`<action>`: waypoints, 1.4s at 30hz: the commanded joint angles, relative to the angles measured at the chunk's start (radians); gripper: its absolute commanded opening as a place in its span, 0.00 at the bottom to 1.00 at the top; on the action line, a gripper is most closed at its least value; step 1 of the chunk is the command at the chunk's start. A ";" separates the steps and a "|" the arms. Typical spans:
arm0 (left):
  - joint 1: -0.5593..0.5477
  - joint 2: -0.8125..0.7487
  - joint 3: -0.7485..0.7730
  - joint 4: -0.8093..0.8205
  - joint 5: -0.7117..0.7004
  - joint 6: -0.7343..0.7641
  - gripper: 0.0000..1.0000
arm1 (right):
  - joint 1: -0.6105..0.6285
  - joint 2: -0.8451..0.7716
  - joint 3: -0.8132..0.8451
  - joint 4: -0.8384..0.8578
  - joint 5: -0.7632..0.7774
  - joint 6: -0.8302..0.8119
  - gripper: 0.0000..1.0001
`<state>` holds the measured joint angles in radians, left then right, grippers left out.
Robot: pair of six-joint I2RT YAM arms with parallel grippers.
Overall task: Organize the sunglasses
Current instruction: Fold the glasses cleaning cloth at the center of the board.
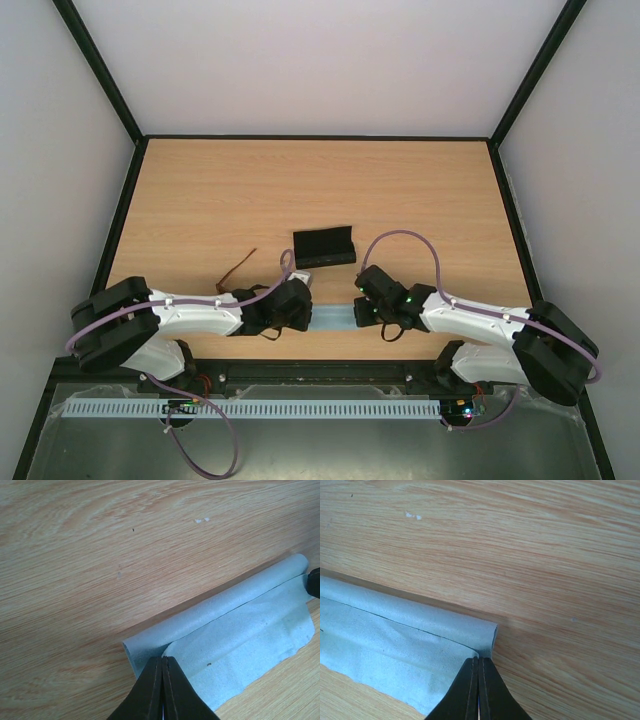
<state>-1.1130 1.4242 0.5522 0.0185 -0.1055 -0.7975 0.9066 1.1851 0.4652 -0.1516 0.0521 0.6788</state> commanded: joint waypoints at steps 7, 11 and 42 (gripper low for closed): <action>-0.024 -0.008 -0.017 0.020 -0.011 -0.021 0.03 | 0.014 -0.014 -0.023 -0.020 -0.008 0.015 0.01; -0.028 -0.015 -0.020 0.016 -0.017 -0.027 0.05 | 0.024 -0.020 -0.023 -0.023 -0.007 0.022 0.08; -0.060 -0.134 -0.017 -0.066 -0.054 -0.070 0.18 | 0.077 -0.237 -0.043 -0.137 -0.022 0.109 0.18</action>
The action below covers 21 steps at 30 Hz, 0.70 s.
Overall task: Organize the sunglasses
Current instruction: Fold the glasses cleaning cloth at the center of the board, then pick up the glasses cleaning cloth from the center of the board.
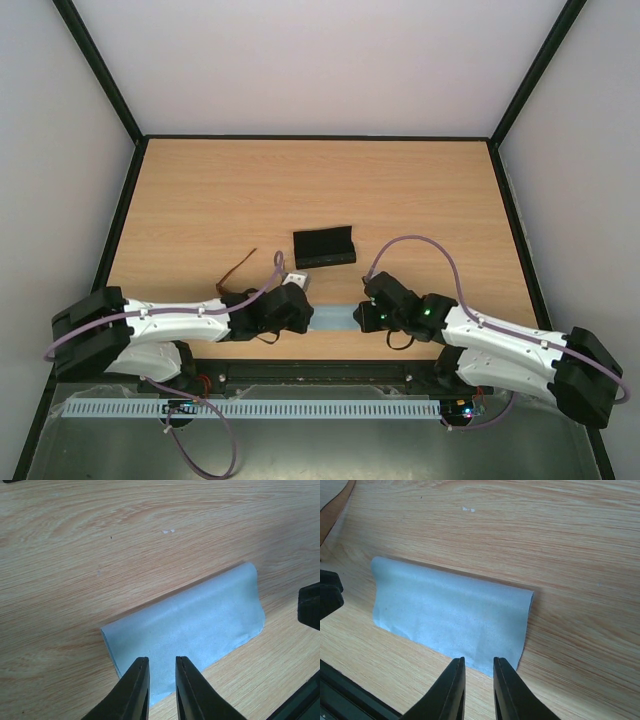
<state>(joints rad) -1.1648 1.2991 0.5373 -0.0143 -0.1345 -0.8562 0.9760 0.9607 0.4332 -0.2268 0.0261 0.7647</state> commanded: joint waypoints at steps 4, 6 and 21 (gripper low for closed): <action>-0.009 0.034 0.010 -0.035 -0.021 -0.018 0.28 | 0.007 0.039 0.004 -0.062 0.034 0.022 0.21; -0.009 0.064 0.019 -0.038 -0.011 -0.022 0.33 | 0.007 0.077 0.016 -0.069 0.062 0.024 0.24; -0.009 0.164 0.027 -0.007 0.003 -0.037 0.36 | 0.007 0.260 0.048 0.007 0.079 0.024 0.26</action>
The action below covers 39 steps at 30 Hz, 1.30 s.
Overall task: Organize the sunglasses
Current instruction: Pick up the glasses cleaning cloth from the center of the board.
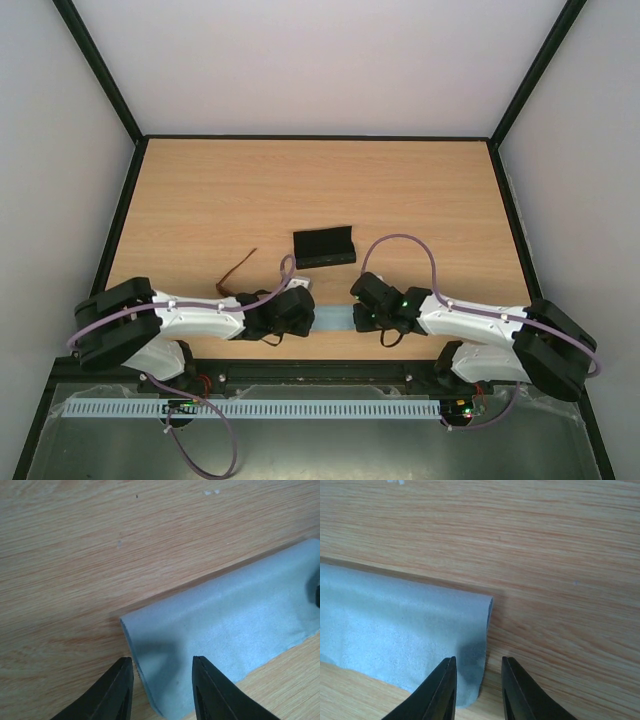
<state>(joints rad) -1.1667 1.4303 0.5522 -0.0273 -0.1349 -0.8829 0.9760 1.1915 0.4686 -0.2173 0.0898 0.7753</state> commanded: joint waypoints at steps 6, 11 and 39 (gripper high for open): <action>-0.007 0.064 0.001 0.030 0.009 -0.019 0.30 | 0.006 0.046 0.003 0.007 0.039 0.020 0.24; -0.007 0.075 0.002 0.033 0.009 -0.019 0.22 | 0.006 0.072 -0.003 0.024 0.031 0.019 0.17; 0.057 0.035 0.064 0.007 -0.002 0.034 0.03 | 0.006 0.047 0.072 0.005 0.053 -0.004 0.01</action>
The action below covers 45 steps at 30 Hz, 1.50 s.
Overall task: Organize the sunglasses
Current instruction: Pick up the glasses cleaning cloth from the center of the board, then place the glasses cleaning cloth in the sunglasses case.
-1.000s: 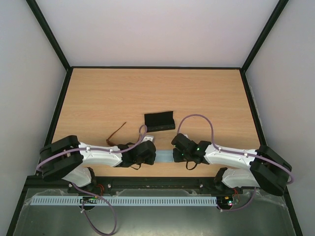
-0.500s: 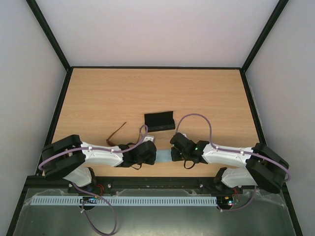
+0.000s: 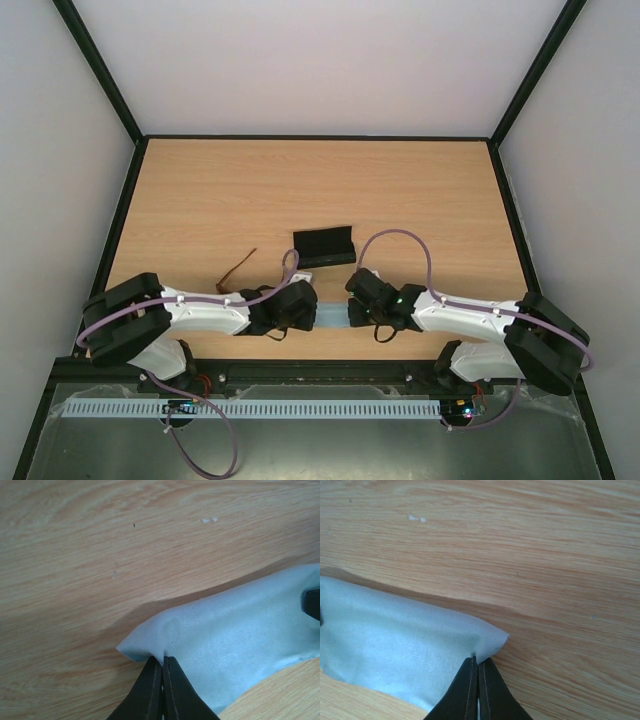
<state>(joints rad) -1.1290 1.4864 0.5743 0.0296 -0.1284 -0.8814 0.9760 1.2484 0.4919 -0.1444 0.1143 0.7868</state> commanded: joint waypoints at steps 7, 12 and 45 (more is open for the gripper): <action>0.051 -0.025 0.107 -0.091 -0.013 0.068 0.02 | -0.005 0.040 0.137 -0.093 0.046 -0.052 0.01; 0.090 -0.042 0.157 -0.131 -0.017 0.099 0.02 | -0.047 0.054 0.198 -0.109 0.038 -0.096 0.01; 0.355 0.192 0.459 -0.200 -0.012 0.235 0.02 | -0.367 0.446 0.605 -0.118 -0.146 -0.343 0.01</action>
<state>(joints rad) -0.7959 1.6535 0.9985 -0.1719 -0.1310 -0.6628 0.6270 1.6527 1.0454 -0.2459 -0.0124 0.4744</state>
